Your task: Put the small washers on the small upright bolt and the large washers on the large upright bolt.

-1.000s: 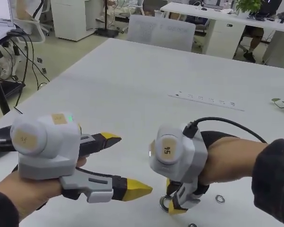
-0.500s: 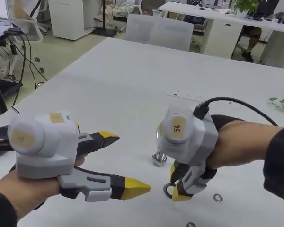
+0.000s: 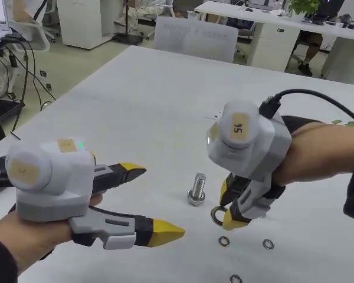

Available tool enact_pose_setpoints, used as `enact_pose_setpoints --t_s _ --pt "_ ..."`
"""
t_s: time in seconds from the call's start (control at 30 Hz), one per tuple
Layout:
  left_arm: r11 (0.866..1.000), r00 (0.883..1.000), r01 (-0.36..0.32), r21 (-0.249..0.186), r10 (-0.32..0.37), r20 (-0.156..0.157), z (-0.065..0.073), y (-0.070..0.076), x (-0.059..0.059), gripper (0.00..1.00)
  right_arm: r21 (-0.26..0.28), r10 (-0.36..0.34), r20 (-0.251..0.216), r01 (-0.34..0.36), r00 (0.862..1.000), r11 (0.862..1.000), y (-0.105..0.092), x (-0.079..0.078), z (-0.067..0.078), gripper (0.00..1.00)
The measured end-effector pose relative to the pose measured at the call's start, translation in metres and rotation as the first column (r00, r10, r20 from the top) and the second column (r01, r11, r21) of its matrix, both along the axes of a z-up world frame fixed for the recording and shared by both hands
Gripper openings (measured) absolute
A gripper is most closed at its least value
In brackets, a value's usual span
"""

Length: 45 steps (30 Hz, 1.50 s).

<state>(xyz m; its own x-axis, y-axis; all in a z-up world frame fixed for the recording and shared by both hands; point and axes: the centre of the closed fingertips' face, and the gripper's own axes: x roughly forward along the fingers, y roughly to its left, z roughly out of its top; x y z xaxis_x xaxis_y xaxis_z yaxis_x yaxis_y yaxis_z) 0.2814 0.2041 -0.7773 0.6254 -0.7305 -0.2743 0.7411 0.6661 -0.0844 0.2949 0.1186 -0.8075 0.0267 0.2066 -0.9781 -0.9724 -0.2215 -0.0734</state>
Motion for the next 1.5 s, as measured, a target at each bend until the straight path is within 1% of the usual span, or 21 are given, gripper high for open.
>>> enact_pose_setpoints --t_s 0.1,0.33,0.5,0.63,0.7,0.77,0.97,1.03,1.1,1.13,1.27,1.33,1.5 --pt "1.000 1.000 0.000 0.002 0.000 0.000 0.000 0.000 0.000 0.82 0.015 -0.008 0.007 0.008 1.000 1.000 0.001 0.007 0.009 0.23" --pt "1.000 1.000 -0.001 0.002 0.001 -0.001 0.000 0.000 0.000 0.82 0.031 -0.003 0.053 0.001 0.999 1.000 0.007 0.024 0.027 0.23" --pt "1.000 1.000 -0.004 0.003 0.004 -0.001 0.000 0.000 0.000 0.82 0.037 -0.003 0.075 0.000 0.997 0.999 0.011 0.035 0.034 0.23" --pt "1.000 1.000 -0.007 0.003 0.007 -0.002 0.000 0.000 0.001 0.82 0.042 0.002 0.076 -0.005 0.997 0.999 0.017 0.041 0.038 0.23" --pt "1.000 1.000 -0.008 0.003 0.008 -0.003 -0.001 0.000 0.001 0.82 0.040 0.007 0.081 -0.010 0.997 0.999 0.020 0.044 0.038 0.23" --pt "1.000 1.000 -0.007 0.003 0.007 -0.004 -0.001 0.001 0.001 0.82 0.038 0.008 0.078 -0.011 0.997 0.999 0.023 0.048 0.038 0.23" --pt "1.000 1.000 -0.014 0.001 0.014 -0.006 -0.001 0.003 0.003 0.82 0.033 0.021 0.069 -0.023 0.997 0.999 0.031 0.054 0.035 0.23" --pt "1.000 1.000 -0.013 0.002 0.013 -0.007 -0.002 0.003 0.003 0.82 0.030 0.025 0.072 -0.028 0.997 0.999 0.034 0.058 0.035 0.23" --pt "1.000 1.000 -0.012 0.002 0.012 -0.008 -0.002 0.002 0.004 0.82 0.033 0.027 0.067 -0.029 0.997 0.999 0.037 0.062 0.036 0.23" --pt "1.000 1.000 -0.013 0.002 0.013 -0.008 -0.002 0.003 0.004 0.82 0.035 0.022 0.058 -0.024 0.998 0.999 0.040 0.064 0.035 0.23" --pt "1.000 1.000 -0.013 0.001 0.013 -0.010 -0.003 0.003 0.005 0.82 0.024 0.022 0.052 -0.023 0.998 0.999 0.043 0.069 0.030 0.23" --pt "1.000 1.000 -0.014 0.002 0.014 -0.011 -0.003 0.003 0.005 0.82 0.022 0.019 0.038 -0.020 0.999 1.000 0.045 0.070 0.026 0.23" --pt "1.000 1.000 -0.017 0.001 0.017 -0.012 -0.003 0.003 0.005 0.82 0.006 0.011 0.019 -0.011 1.000 1.000 0.046 0.073 0.016 0.23"
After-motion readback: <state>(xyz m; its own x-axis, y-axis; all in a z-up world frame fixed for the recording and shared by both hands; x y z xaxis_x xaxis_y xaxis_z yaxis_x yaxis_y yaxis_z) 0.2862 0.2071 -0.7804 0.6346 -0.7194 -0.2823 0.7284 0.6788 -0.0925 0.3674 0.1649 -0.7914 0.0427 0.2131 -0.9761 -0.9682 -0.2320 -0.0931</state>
